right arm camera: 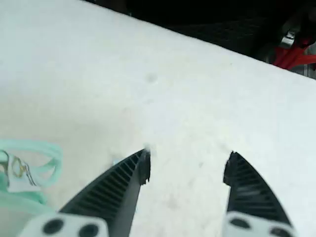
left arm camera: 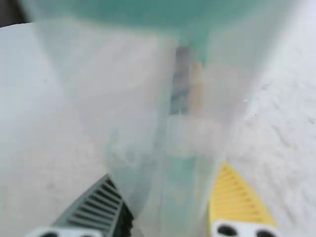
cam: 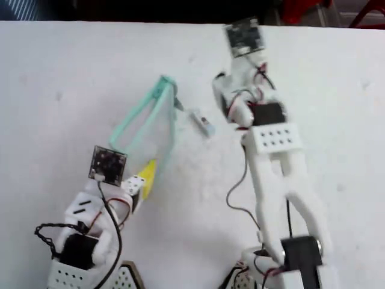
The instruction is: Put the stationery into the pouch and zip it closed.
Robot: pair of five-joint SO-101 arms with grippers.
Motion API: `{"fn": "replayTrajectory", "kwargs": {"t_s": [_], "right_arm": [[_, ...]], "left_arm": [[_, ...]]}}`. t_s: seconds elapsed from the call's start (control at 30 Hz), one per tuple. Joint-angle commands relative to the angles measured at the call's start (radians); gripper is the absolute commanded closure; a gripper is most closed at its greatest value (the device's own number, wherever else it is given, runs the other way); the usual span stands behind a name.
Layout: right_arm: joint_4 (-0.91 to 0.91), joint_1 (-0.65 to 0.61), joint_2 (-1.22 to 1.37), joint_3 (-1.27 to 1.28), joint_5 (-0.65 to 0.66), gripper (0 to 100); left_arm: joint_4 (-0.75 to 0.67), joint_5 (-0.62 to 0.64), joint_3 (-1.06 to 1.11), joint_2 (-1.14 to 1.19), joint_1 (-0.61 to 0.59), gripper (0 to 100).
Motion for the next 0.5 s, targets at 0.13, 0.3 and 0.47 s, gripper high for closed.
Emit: {"fn": "replayTrajectory", "kwargs": {"t_s": [0.13,0.3,0.47], "right_arm": [[0.035,-0.050,0.191,-0.161,0.107,76.5],[0.179,-0.093,0.369,-0.328,0.141,76.5],[0.381,-0.124,0.538,-0.580,0.146,76.5]], "left_arm": [[-0.054,0.061,-0.011,-0.012,-0.076,79],[-0.054,0.061,-0.011,-0.012,-0.074,79],[-0.054,0.064,-0.006,-0.012,-0.076,79]]}}
